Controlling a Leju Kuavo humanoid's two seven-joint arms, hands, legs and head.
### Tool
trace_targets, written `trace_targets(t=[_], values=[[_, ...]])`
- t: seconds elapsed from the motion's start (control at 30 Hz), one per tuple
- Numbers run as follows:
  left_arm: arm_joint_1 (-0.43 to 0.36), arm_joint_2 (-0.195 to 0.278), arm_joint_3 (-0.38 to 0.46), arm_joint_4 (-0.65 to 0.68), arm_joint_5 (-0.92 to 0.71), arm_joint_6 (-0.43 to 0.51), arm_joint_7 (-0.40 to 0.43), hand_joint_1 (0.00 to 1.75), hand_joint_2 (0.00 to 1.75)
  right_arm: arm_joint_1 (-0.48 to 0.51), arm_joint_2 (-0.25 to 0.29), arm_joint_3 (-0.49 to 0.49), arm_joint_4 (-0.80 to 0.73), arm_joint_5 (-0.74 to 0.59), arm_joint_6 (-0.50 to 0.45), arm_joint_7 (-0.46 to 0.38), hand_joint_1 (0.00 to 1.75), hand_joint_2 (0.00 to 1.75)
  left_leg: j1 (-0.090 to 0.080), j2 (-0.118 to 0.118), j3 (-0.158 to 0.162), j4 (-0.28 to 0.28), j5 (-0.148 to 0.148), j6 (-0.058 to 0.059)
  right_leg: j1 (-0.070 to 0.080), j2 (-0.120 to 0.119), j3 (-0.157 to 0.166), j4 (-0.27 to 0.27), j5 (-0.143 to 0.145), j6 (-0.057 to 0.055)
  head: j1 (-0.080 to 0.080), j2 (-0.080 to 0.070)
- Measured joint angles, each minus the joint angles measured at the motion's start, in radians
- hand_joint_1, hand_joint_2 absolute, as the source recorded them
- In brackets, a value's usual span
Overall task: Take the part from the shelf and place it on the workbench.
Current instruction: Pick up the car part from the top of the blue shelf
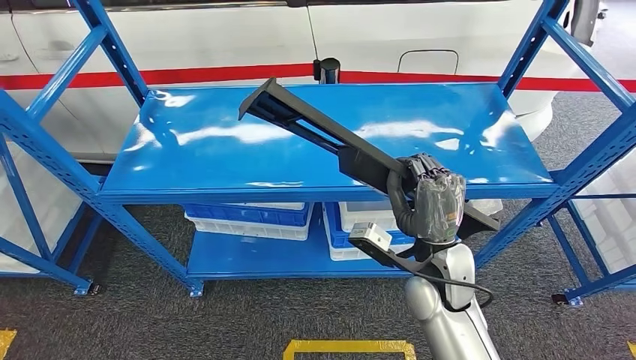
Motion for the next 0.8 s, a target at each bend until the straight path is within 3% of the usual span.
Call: trace_targets(t=[0.1,0.17,0.2,0.27,0.33,0.37,0.4,0.47,0.5,0.57,0.63,0.7,0.8], values=[[0.0,0.003,0.002,0.0,0.007,0.005,0.002,0.0,0.0,-0.012,0.01,0.003,0.006,-0.006,0.009,-0.008,1.75,1.75,-0.009,-0.001,0.001,-0.022,0.011,0.018,0.004,0.0,-0.008,-0.003,0.011,0.019,0.002,0.0],[-0.002,-0.002,0.01,0.0,0.02,0.04,-0.004,0.0,0.0,-0.029,0.014,0.009,0.016,-0.041,0.022,-0.039,1.75,1.75,-0.01,0.001,-0.004,-0.031,0.026,0.037,0.005,-0.001,-0.026,0.021,-0.007,0.024,0.004,0.0],[-0.005,-0.009,0.018,0.0,0.027,0.073,-0.01,0.0,0.0,-0.046,0.017,0.017,0.027,-0.067,0.028,-0.058,1.75,1.75,-0.009,0.003,-0.009,-0.036,0.035,0.046,0.006,-0.002,-0.046,0.061,-0.033,0.021,0.007,0.0],[-0.015,-0.035,0.03,0.0,0.034,0.128,-0.022,0.0,0.0,-0.09,0.026,0.043,0.062,-0.105,0.032,-0.077,1.75,1.75,-0.014,0.009,-0.025,-0.036,0.046,0.057,0.005,-0.002,-0.102,0.193,-0.103,0.01,0.012,0.0],[-0.024,-0.061,0.034,0.0,0.034,0.142,-0.027,0.0,0.0,-0.116,0.033,0.065,0.096,-0.115,0.024,-0.074,1.75,1.75,-0.017,0.01,-0.039,-0.035,0.057,0.061,0.006,-0.002,-0.126,0.281,-0.137,0.013,0.013,0.0],[-0.026,-0.071,0.034,0.0,0.033,0.142,-0.027,0.0,0.0,-0.123,0.035,0.072,0.108,-0.118,0.021,-0.073,1.75,1.75,-0.018,0.008,-0.045,-0.035,0.062,0.06,0.007,-0.002,-0.11,0.271,-0.133,0.018,0.014,0.0],[-0.028,-0.079,0.035,0.0,0.033,0.14,-0.027,0.0,0.0,-0.128,0.036,0.078,0.117,-0.122,0.017,-0.073,1.75,1.75,-0.019,0.005,-0.049,-0.034,0.066,0.059,0.008,-0.002,-0.073,0.22,-0.116,0.023,0.015,0.0],[-0.03,-0.086,0.036,0.0,0.033,0.136,-0.026,0.0,0.0,-0.141,0.036,0.087,0.131,-0.128,0.01,-0.073,1.75,1.75,-0.021,0.002,-0.057,-0.029,0.073,0.052,0.011,-0.002,0.016,0.073,-0.076,0.027,0.016,0.0],[-0.031,-0.086,0.038,0.0,0.033,0.135,-0.025,0.0,0.0,-0.148,0.037,0.091,0.136,-0.131,0.006,-0.073,1.75,1.75,-0.023,0.002,-0.061,-0.027,0.076,0.048,0.014,-0.002,0.044,0.021,-0.062,0.024,0.016,0.0],[-0.034,-0.087,0.041,0.0,0.033,0.134,-0.024,0.0,0.0,-0.158,0.039,0.099,0.147,-0.135,0.002,-0.073,1.75,1.75,-0.026,0.003,-0.069,-0.024,0.084,0.037,0.02,0.0,0.054,-0.008,-0.052,0.012,0.015,0.0],[-0.035,-0.087,0.042,0.0,0.033,0.134,-0.023,0.0,0.0,-0.164,0.041,0.105,0.157,-0.137,0.0,-0.073,1.75,1.75,-0.024,0.002,-0.075,-0.022,0.089,0.026,0.014,0.0,0.048,-0.009,-0.041,0.0,0.015,0.0],[-0.035,-0.088,0.043,0.0,0.033,0.135,-0.022,0.0,0.0,-0.172,0.048,0.111,0.166,-0.137,0.0,-0.073,1.75,1.75,-0.019,0.0,-0.096,0.022,0.049,0.014,0.004,-0.002,0.04,-0.012,-0.027,-0.016,0.01,0.0],[-0.035,-0.087,0.045,0.0,0.033,0.135,-0.022,0.0,0.0,-0.179,0.054,0.12,0.179,-0.138,0.0,-0.073,1.75,1.75,-0.009,0.0,-0.164,0.207,-0.069,-0.006,0.003,-0.004,0.019,-0.012,-0.009,-0.027,0.002,0.0]])
